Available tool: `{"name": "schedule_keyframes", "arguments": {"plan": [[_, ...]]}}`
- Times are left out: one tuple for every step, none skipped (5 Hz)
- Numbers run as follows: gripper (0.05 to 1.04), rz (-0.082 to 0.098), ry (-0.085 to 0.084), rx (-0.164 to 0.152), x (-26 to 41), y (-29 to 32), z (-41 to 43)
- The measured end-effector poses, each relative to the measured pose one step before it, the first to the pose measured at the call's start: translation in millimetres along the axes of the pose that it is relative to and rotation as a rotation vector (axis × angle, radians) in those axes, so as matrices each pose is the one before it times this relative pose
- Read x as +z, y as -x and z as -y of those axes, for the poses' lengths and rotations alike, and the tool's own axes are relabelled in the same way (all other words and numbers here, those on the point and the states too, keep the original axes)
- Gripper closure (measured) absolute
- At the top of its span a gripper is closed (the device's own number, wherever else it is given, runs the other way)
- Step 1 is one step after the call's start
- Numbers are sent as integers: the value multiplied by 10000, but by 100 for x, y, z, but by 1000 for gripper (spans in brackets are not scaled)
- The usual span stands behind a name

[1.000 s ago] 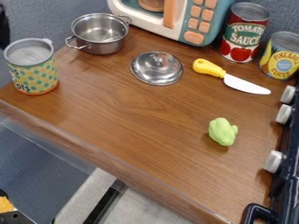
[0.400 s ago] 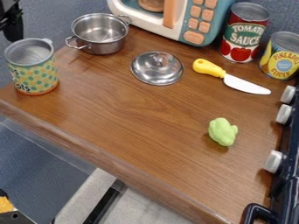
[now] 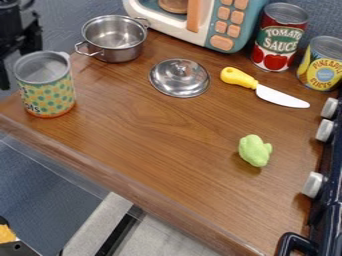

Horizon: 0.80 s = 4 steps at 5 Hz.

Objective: Move thje can to the right of the table

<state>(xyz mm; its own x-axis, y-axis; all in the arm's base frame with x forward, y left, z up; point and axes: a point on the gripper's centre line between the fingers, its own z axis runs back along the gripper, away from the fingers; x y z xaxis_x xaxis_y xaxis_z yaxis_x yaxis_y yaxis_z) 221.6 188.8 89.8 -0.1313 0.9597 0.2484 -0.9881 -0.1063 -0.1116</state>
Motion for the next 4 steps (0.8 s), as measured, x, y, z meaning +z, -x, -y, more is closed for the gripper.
{"name": "schedule_keyframes", "arguments": {"plan": [[82, -406, -58, -230, -23, 2000, 137], [82, -120, 368, -167, 1307, 2449, 44], [82, -273, 151, -146, 1063, 2945, 39], [82, -216, -24, -494, 216, 3744, -152]]}}
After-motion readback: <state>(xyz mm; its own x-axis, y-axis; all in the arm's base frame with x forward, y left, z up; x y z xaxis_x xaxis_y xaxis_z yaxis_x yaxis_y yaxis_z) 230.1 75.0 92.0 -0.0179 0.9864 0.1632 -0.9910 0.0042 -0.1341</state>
